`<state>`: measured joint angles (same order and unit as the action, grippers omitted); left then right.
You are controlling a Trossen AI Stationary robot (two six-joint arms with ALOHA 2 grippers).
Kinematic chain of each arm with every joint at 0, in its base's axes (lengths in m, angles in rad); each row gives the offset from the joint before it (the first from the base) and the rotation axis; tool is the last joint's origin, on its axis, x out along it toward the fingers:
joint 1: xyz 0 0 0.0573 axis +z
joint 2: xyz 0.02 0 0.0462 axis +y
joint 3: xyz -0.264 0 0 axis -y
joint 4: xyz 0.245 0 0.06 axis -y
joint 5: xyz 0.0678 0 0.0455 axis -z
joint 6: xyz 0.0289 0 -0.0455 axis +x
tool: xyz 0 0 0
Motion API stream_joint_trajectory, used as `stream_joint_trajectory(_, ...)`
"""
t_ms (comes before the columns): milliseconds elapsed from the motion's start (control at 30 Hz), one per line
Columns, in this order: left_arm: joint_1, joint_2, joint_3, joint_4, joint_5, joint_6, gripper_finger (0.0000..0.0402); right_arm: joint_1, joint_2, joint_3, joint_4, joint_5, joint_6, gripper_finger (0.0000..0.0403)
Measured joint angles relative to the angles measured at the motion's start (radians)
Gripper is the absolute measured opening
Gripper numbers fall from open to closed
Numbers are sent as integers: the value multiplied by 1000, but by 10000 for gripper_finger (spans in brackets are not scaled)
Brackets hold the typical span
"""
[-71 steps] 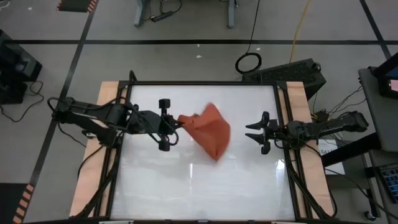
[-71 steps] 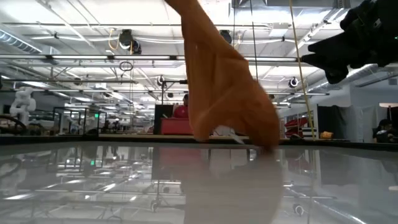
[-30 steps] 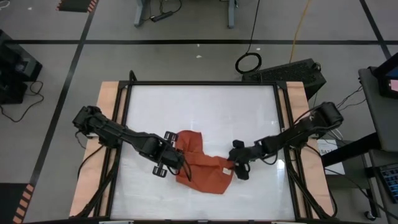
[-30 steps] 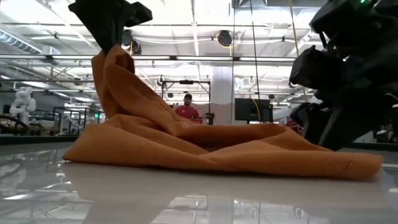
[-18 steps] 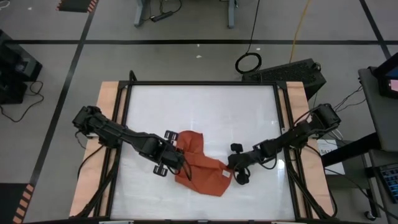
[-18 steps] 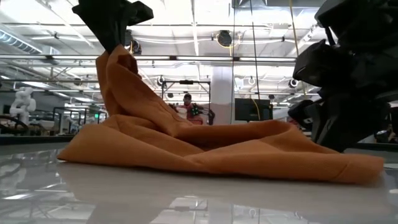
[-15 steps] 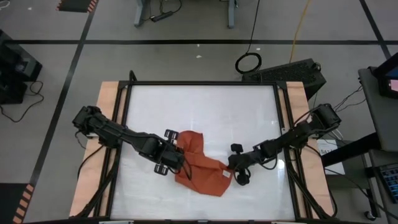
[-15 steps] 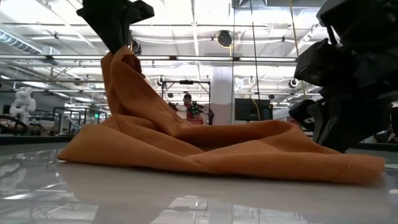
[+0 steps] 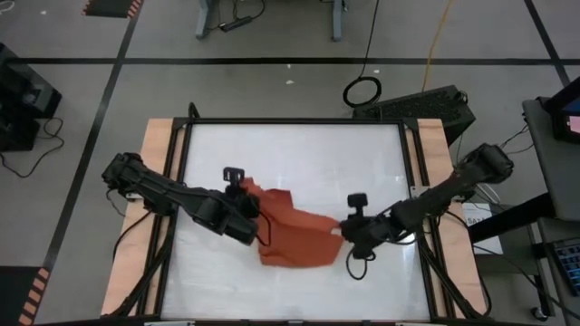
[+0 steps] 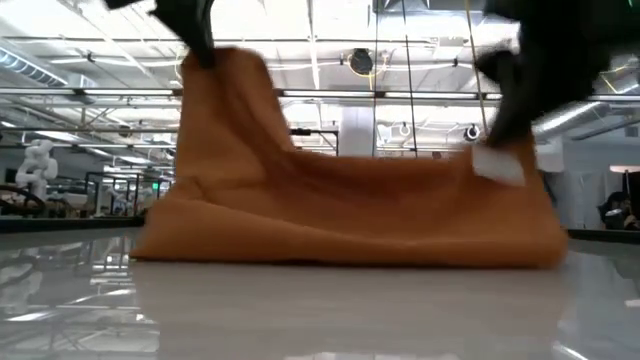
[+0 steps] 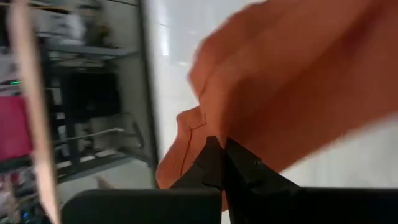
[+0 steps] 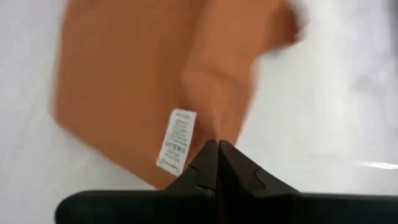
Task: Roll towel
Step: Roll the orange towel
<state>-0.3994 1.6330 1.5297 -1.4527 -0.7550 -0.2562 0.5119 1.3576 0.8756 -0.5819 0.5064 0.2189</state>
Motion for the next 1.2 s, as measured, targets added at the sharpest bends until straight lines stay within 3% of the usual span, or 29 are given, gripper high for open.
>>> stream_joint_trajectory(333, -74, -1, 285, -114, -306, -48, 0, 67, -140, 332, -319, 433, -83, 0)
stream_joint_trajectory(567, -148, -1, 430, -117, -504, 38, 0, 107, -188, 486, -345, 623, -194, 0)
stream_joint_trajectory(733, -194, 0, 462, -118, -589, 120, 0, 137, -203, 567, -341, 647, -275, 0)
stream_joint_trajectory(1200, -288, 0, 469, -112, -564, 155, 0, 275, -206, 661, -353, 536, -344, 0)
